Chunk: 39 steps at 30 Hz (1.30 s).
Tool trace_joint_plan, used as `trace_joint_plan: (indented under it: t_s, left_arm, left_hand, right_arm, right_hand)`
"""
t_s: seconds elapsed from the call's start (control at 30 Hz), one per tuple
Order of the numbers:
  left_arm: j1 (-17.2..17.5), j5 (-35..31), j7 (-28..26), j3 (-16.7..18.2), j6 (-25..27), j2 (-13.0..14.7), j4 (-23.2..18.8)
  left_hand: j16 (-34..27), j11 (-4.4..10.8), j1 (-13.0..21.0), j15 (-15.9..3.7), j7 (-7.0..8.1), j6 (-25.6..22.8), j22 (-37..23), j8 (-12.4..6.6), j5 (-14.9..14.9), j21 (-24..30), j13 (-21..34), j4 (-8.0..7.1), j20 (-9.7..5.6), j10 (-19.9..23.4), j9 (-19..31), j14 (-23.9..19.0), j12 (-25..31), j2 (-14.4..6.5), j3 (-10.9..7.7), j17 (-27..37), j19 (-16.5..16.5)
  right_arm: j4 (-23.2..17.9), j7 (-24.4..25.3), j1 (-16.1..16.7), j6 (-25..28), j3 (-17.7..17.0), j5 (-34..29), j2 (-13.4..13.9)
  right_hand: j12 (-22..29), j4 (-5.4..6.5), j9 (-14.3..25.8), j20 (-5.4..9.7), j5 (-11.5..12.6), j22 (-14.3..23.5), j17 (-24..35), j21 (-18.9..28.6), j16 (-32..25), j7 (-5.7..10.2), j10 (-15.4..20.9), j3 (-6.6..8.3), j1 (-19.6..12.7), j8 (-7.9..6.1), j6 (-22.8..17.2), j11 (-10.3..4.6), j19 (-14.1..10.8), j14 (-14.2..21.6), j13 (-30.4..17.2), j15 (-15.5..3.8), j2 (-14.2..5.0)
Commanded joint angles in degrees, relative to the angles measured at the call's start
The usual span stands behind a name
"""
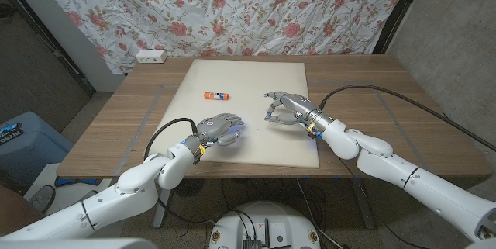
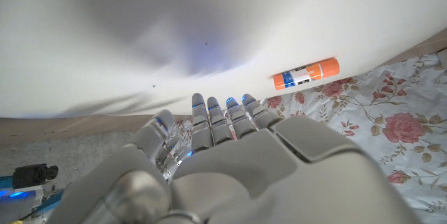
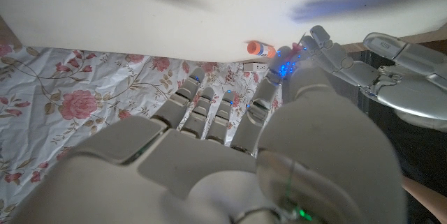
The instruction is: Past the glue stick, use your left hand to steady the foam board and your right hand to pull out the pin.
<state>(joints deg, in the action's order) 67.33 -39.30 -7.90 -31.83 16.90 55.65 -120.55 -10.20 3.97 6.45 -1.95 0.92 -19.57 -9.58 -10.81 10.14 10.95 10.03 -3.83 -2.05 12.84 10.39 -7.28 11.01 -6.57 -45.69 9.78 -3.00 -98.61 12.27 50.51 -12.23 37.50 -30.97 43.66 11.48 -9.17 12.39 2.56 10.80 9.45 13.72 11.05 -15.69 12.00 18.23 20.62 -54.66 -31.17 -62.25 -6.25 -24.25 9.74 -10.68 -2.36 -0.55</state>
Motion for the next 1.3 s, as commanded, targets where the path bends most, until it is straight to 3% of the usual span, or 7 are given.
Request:
trace_joint_plan:
  t_s: [0.03, 0.93, 1.3]
  left_arm:
    - [1.09, 3.17, -5.29, 2.71, 1.54, -2.55, -0.05]
    - [2.41, 20.45, -17.21, 8.23, -4.88, -10.65, 4.54]
    - [2.12, 24.21, -21.62, 8.95, -8.44, -13.63, 7.14]
  left_hand:
    - [-0.42, 0.21, 0.42, -2.63, -0.01, -0.05, -0.13, 0.15, -0.14, 0.49, 0.26, -0.4, -1.92, -0.32, -0.02, -0.35, -0.14, -4.53, -0.14, 0.19, -0.45]
    - [-0.19, 0.29, 0.23, -2.64, 0.35, 0.73, -0.11, 0.43, -0.1, 0.61, 0.23, -0.51, -1.53, -1.11, -0.03, 0.1, -0.26, -4.02, 0.17, 0.09, -1.58]
    - [-0.13, 0.67, 0.22, -2.62, 0.58, 1.16, -0.11, 0.5, -0.07, 0.63, 0.22, -0.41, -1.37, -1.53, -0.03, 0.17, -0.34, -3.93, 0.21, 0.01, -2.01]
  right_arm:
    - [-0.89, -1.12, -0.51, 1.39, -0.51, -0.76, 0.93]
    - [-4.11, -4.13, -0.99, 7.48, -0.7, -4.0, 2.8]
    - [-6.55, -5.57, -0.81, 11.42, -0.45, -6.98, 3.78]
  right_hand:
    - [-0.01, 0.09, 0.12, 0.54, 0.03, 0.18, 0.18, -0.05, -0.25, 0.23, 0.54, -0.2, -0.51, -0.6, -0.91, 0.11, -0.69, 0.6, -0.01, -2.88, 0.38]
    - [0.08, 0.17, -0.06, 0.4, 0.48, 0.17, 0.34, -0.09, -0.44, 0.35, 1.23, -0.5, -0.33, -0.7, -1.9, 0.28, -0.77, 0.93, -0.04, -2.81, 0.77]
    - [0.13, 0.3, -0.11, 0.34, 0.64, 0.16, 0.46, -0.1, -0.53, 0.48, 1.57, -0.6, -0.08, -0.64, -2.04, 0.35, -0.82, 1.05, -0.06, -2.8, 0.84]
